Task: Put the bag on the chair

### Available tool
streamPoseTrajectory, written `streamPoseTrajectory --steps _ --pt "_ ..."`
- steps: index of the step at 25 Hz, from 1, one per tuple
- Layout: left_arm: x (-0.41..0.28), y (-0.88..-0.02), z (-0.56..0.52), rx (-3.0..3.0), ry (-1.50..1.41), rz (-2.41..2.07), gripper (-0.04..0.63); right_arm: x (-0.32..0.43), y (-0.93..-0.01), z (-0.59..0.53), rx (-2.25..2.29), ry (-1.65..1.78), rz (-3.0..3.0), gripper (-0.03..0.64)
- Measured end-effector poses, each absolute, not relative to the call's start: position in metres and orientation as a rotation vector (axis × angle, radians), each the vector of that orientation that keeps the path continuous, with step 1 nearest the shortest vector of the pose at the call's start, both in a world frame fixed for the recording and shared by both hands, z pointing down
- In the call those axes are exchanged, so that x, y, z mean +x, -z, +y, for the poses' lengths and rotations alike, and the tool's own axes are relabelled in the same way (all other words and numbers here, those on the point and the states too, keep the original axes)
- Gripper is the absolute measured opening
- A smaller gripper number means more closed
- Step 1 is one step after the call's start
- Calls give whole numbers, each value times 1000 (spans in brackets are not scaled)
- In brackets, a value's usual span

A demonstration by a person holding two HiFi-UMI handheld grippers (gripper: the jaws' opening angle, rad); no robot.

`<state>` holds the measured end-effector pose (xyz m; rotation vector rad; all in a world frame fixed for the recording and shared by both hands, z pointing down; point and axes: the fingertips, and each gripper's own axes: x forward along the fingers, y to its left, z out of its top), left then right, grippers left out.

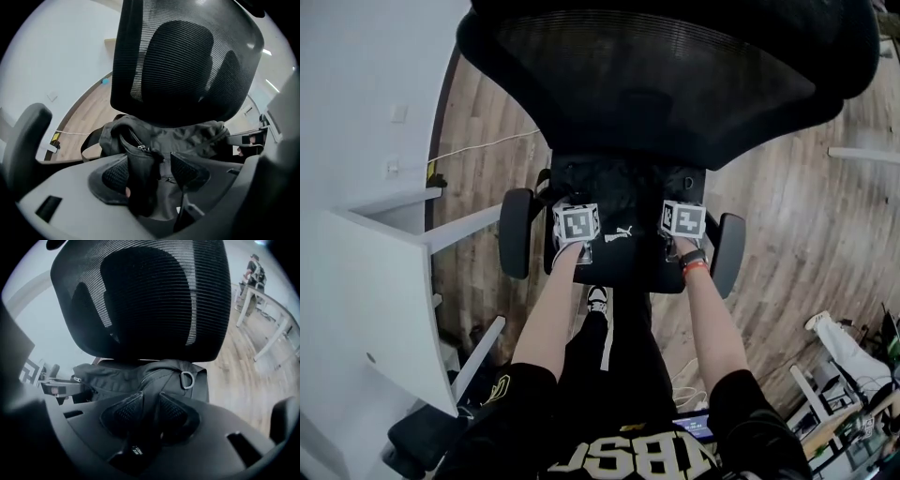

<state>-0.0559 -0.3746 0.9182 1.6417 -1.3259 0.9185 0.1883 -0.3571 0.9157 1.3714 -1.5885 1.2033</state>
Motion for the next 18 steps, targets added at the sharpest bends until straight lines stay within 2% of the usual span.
streamPoseTrajectory --steps 3,5,6,18 --pt "-65 -930 -381 1671 -941 -1305 349 191 -931 -357 1336 -1167 -1581 202" --pt "-76 -933 -379 1663 -952 -1318 377 192 -937 -354 1327 -1159 -1573 278" --pt "-80 -934 -376 1655 -951 -1321 388 193 -938 -351 1333 -1158 -1571 293" --pt "-63 -898 -351 1673 -826 -1305 394 192 -892 -340 1484 -1163 -1671 307"
